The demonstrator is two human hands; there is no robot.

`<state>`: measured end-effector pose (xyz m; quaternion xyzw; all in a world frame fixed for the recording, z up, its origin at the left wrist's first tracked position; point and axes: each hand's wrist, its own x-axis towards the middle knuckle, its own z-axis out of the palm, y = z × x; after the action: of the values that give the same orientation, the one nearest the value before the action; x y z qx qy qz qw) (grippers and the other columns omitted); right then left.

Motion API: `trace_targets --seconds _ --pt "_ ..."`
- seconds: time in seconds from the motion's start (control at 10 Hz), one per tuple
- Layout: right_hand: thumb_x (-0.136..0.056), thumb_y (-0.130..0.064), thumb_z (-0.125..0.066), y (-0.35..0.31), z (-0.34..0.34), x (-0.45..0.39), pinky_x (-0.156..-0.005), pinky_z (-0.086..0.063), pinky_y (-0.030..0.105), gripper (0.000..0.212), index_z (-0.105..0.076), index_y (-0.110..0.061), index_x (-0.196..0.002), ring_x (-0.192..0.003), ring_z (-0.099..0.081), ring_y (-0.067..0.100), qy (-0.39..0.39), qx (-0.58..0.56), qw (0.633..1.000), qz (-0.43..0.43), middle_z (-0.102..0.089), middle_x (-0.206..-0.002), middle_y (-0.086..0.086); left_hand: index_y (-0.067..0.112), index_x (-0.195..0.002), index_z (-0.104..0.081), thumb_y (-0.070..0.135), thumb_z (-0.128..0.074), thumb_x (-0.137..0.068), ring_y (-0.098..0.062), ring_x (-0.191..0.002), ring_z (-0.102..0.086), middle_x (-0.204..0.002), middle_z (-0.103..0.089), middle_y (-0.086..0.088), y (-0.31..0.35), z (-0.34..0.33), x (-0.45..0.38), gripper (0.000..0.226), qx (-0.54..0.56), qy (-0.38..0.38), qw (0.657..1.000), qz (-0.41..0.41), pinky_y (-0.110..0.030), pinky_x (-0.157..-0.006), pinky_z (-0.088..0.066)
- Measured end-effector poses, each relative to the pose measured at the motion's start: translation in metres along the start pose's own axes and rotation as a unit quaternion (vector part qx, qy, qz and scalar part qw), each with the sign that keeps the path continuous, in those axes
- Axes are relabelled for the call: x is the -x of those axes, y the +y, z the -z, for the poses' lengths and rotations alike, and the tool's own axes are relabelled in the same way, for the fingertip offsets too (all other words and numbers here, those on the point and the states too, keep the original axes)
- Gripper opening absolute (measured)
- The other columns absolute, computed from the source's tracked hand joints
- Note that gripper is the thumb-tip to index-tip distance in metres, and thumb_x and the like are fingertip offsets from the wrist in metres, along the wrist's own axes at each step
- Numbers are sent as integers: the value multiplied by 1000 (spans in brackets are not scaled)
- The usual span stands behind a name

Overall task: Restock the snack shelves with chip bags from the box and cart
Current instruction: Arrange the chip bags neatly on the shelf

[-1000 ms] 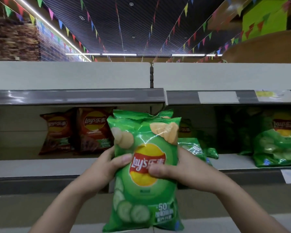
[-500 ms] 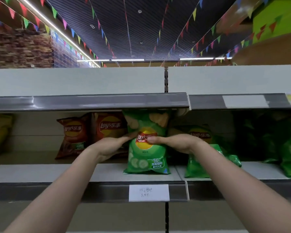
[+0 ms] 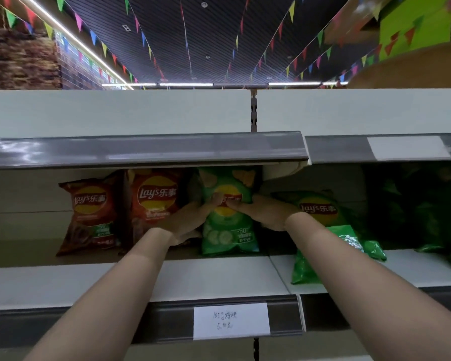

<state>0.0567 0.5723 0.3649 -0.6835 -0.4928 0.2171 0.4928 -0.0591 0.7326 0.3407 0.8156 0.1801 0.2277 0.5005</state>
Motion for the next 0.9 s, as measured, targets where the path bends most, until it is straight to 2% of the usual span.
trace_targets --seconds 0.1,0.2,0.3,0.4,0.5,0.6,0.7,0.8,0.9 --pt "-66 -69 -71 -11 2 8 -111 -37 52 92 -47 -18 -139 -127 -54 28 -11 13 999 -46 -58 -137 6 23 -125 -56 63 -54 -80 -17 -113 -61 -121 -67 1 39 -22 39 60 -3 -47 999 19 -43 -103 -44" --pt "-90 -54 -59 -14 3 9 -106 -39 51 70 -39 -16 -145 -134 -46 32 22 35 997 -65 -49 -145 9 24 -127 -53 64 -55 -70 -20 -120 -57 -124 -65 0 38 -27 34 69 32 -67 996 43 -48 -109 -39" --pt "-90 -57 -56 -10 -3 4 -106 -40 52 71 -39 -16 -146 -132 -47 33 31 38 995 -89 -49 -145 10 24 -128 -52 64 -53 -77 -20 -120 -57 -124 -64 0 34 -24 28 65 35 -54 996 67 -48 -109 -39" --pt "-87 -64 -53 -8 -7 -1 -109 -37 53 78 -34 -20 -149 -133 -46 31 27 46 995 -82 -44 -149 9 17 -136 -47 64 -44 -88 -22 -116 -57 -129 -61 -5 37 -27 23 67 -8 -12 997 78 -41 -100 -46" --pt "-94 -65 -38 -12 -11 6 -107 -39 39 76 -29 -16 -152 -134 -44 31 70 130 987 -63 -39 -152 10 11 -138 -43 58 -41 -94 -28 -118 -56 -133 -57 -12 42 -36 23 65 -56 78 994 58 -33 -91 -46" --pt "-99 -59 -32 -16 -16 20 -98 -41 34 69 -41 -8 -145 -127 -49 32 101 199 972 -67 -47 -145 16 4 -145 -32 50 -49 -95 -34 -125 -50 -141 -49 -17 39 -50 25 70 -80 162 983 11 -35 -103 -41" --pt "-100 -46 -46 -22 -13 54 -79 -42 26 49 -55 -7 -128 -112 -58 29 126 252 959 -10 -59 -118 11 3 -147 -20 41 -61 -92 -37 -126 -48 -143 -44 -20 43 -64 32 78 -135 228 964 14 -39 -99 -41" --pt "-99 -37 -52 -23 7 109 -60 -41 12 38 -58 -15 -129 -78 -62 12 172 271 946 48 -64 -93 -2 5 -147 -20 45 -70 -83 -39 -135 -33 -150 -28 -22 51 -75 55 91 -236 262 936 20 -47 -106 -35" --pt "-95 -23 -58 -12 48 154 -50 -37 11 22 -72 -15 -111 -63 -57 10 286 263 915 108 -65 -73 -4 8 -93 -58 50 -59 -90 -35 -110 -51 -114 -58 -19 57 -100 94 42 -362 273 890 -47 -39 -89 -42"
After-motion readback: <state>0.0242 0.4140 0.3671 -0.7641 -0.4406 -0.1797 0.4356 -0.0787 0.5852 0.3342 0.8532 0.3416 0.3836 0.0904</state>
